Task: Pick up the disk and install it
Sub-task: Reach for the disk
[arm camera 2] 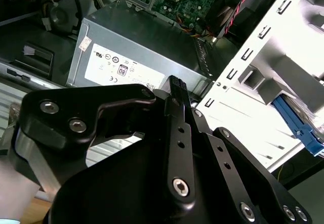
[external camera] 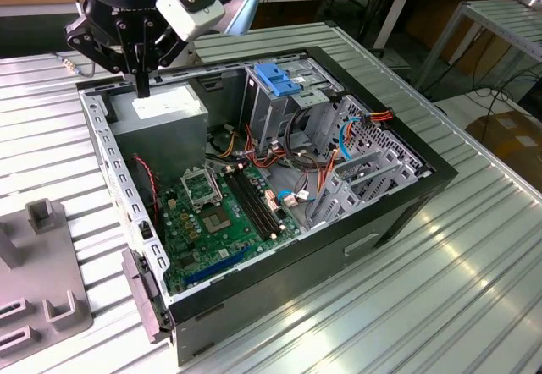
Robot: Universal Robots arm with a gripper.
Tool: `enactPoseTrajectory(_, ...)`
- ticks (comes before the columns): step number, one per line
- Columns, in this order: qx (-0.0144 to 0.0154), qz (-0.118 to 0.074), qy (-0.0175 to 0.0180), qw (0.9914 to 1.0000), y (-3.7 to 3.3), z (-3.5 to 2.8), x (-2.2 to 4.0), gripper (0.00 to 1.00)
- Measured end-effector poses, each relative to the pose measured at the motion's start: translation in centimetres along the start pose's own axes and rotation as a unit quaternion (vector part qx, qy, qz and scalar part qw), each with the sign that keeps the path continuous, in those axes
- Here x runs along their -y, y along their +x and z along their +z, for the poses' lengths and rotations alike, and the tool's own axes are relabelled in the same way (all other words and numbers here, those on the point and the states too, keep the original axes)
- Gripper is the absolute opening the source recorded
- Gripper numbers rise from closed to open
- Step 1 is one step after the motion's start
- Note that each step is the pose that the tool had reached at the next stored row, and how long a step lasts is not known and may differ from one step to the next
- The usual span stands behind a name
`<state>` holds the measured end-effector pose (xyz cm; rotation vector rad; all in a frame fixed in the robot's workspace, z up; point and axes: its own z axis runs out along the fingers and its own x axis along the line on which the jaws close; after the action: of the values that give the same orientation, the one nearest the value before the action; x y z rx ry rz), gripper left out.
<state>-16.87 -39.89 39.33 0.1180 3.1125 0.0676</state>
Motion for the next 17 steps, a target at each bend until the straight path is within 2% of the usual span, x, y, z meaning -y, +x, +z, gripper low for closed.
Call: enactPoseTrajectory(17,0.0,0.0,0.0,1.0,1.27,-0.04,0.1,0.1)
